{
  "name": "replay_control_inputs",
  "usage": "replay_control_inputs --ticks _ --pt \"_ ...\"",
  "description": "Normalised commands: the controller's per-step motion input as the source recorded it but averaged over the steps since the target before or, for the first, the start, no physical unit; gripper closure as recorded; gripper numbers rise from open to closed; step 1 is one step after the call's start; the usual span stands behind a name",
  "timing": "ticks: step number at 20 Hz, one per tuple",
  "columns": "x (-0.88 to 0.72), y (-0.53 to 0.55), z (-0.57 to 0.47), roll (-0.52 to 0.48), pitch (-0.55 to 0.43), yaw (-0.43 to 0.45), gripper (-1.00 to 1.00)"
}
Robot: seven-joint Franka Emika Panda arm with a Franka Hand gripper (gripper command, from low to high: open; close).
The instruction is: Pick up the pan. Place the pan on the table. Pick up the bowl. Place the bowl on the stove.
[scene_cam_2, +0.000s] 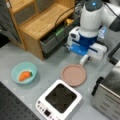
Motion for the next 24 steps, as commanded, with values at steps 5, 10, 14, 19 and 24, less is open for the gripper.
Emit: replay_control_inputs --ticks 5,10,14,19,24 --pt "-0.04 -0.07 0.02 0.026 -0.059 -0.005 -1.00" --pt "-0.06 -0.03 0.19 0.031 0.001 -0.020 -1.00" --pt "-0.02 0.05 0.59 0.023 0.167 -0.090 -1.00" --pt "0.22 0.04 0.64 0.005 0.193 -0.110 -1.00" --pt "0.40 -0.05 0.54 -0.016 0.308 -0.061 -1.00"
